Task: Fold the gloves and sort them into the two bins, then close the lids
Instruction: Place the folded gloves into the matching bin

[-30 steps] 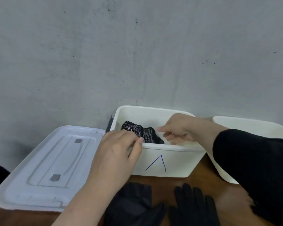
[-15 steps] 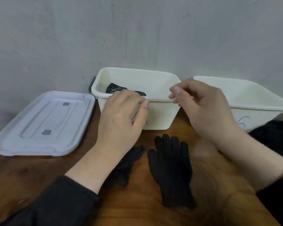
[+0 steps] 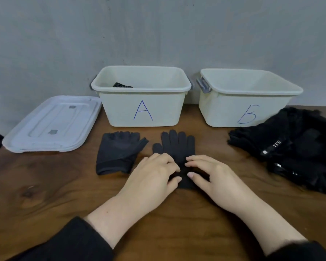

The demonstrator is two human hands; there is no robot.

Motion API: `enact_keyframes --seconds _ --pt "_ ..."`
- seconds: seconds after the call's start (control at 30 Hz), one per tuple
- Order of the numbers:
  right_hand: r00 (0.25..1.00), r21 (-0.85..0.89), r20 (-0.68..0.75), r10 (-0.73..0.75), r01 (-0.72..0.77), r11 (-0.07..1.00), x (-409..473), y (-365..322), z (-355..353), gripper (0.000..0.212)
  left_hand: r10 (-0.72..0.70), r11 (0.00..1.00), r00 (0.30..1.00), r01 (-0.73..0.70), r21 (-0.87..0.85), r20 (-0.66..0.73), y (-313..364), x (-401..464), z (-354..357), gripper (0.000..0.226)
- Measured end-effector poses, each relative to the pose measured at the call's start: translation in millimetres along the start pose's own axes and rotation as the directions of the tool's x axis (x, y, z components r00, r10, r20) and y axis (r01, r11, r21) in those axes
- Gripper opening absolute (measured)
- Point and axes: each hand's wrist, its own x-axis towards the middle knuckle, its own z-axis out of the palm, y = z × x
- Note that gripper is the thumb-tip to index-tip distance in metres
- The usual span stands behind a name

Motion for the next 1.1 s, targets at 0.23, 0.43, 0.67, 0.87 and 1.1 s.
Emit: enact_keyframes --seconds 0.23,0.43,0.67,0.87,1.1 --pt "0.999 -0.035 0.039 -0.024 0.026 0.999 -3.8 0.7 1.2 0.04 -0.054 0.998 0.993 0.057 0.026 -0.106 -6.2 -5.2 -20.5 0.02" --pt "0.997 -0.054 0.068 -0.027 0.031 0.998 -5.2 -0.8 0.6 0.042 -0.334 0.921 0.939 0.344 0.182 -0.087 -47.6 -22.0 -47.1 0.029" --pt "0.995 -0.092 0.088 -0.04 0.048 0.995 -5.3 -6.5 5.7 0.042 -0.353 0.934 0.932 0.347 0.079 0.08 -65.0 -35.2 -53.2 0.039" --pt "0.993 -0.105 0.074 -0.09 0.098 0.99 -3.4 -15.0 15.2 0.041 -0.344 0.939 0.934 0.343 0.033 0.097 -73.4 -34.5 -52.6 0.033" --pt "0.996 0.024 0.041 -0.082 0.081 0.996 -4.9 -16.6 10.9 0.04 -0.391 0.919 0.884 0.388 -0.064 -0.256 -52.5 -17.6 -48.6 0.021"
